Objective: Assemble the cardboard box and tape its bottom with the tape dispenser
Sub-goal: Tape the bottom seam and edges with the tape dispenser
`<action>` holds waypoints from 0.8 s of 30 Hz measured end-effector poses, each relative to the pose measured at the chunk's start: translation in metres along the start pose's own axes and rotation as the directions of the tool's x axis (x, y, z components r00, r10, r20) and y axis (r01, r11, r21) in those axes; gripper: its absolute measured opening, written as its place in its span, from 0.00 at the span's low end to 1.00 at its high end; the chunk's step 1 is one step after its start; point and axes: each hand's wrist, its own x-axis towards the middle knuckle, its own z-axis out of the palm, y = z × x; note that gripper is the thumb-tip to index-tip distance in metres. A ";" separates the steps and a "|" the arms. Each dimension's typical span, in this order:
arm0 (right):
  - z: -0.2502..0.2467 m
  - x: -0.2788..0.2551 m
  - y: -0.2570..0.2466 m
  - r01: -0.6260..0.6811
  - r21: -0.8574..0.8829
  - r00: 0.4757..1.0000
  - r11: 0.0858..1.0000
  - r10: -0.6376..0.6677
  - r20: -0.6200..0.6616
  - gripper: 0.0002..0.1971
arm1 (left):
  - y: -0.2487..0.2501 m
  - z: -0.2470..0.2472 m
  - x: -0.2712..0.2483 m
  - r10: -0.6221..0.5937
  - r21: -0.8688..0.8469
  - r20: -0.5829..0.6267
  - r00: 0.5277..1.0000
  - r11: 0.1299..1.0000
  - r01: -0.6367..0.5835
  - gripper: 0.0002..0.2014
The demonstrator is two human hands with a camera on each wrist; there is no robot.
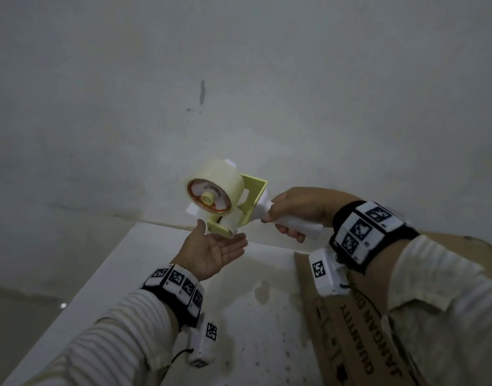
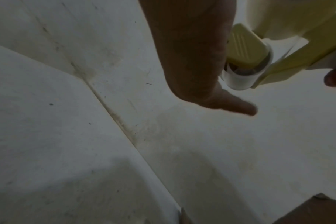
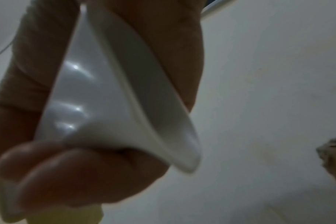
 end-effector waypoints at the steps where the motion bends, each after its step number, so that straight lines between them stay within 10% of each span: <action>1: -0.002 -0.004 0.003 0.001 0.012 1.000 1.000 -0.001 0.000 0.10 | 0.000 0.006 -0.002 0.010 0.019 0.023 1.000 1.000 -0.010 0.34; 7: -0.010 -0.027 0.022 0.031 0.046 0.998 0.998 -0.029 -0.049 0.18 | -0.008 0.034 -0.010 0.056 0.109 0.010 0.998 0.992 -0.057 0.20; 14: -0.037 -0.061 0.033 0.019 -0.398 0.942 0.917 -0.150 -0.301 0.03 | -0.032 0.076 -0.017 0.098 0.181 0.019 0.995 0.978 -0.100 0.18; 24: -0.090 -0.126 0.088 0.143 -0.401 0.918 0.905 -0.272 -0.288 0.07 | -0.098 0.152 -0.038 0.143 0.153 0.006 0.990 0.978 -0.142 0.20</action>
